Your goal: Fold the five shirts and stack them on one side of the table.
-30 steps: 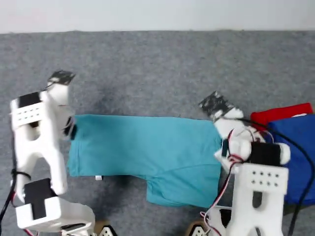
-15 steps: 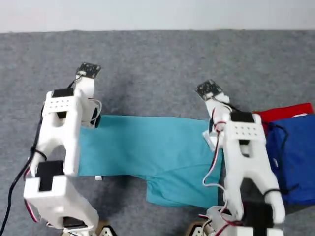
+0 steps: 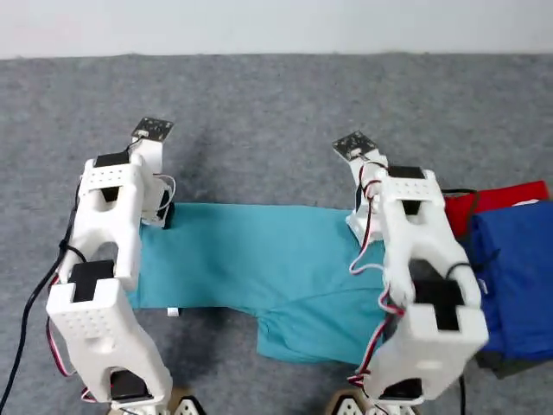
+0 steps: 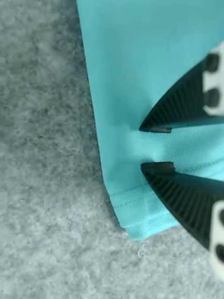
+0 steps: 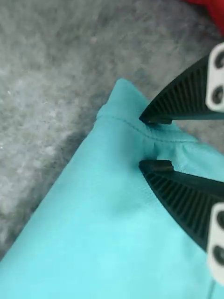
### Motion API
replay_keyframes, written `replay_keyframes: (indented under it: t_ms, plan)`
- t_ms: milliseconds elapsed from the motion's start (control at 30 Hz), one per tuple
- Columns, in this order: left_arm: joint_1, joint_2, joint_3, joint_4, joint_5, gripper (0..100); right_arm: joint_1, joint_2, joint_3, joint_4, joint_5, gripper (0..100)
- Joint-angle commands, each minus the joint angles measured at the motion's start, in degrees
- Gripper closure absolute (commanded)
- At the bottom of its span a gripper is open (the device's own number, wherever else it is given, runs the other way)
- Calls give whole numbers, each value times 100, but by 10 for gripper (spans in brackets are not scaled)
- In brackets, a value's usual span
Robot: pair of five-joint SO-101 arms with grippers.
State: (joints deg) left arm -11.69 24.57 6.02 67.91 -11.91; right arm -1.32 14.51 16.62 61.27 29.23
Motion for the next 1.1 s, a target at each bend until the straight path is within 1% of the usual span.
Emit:
replay_keyframes:
  t_ms: [0,67,167,233,267,400,600,667,733,800,867,967,1067]
  plan:
    - [-26,-18,-171,-70,44,892,-119,418,-519,-66,-26,863]
    - [-35,-18,-171,-79,44,892,-136,655,-730,-66,26,902]
    - [-44,-18,-171,-79,53,892,-110,910,-967,-66,396,998]
    - [-44,-18,-171,-114,53,892,-92,989,-1064,-66,484,980]
    - [-44,-18,-171,-185,123,892,-92,1007,-1134,-66,466,991]
    - [-53,-18,-180,-545,730,889,-92,1042,-1512,-66,448,988]
    - [-53,-18,-189,-668,747,888,40,989,-1864,92,457,986]
    - [-53,-18,-189,-651,747,888,40,901,-1890,585,457,946]
    - [-62,-44,-189,-642,747,888,40,725,-1899,1262,448,853]
    - [-62,-70,-251,-466,738,888,48,418,-1899,1956,440,782]
    - [-62,-79,-576,-18,738,888,75,13,-1899,2466,580,782]
    - [-53,-79,-1367,1011,738,888,84,-673,-1846,3029,949,789]
    - [-53,-26,-2229,2163,730,888,-110,-1288,-1424,3609,1389,789]
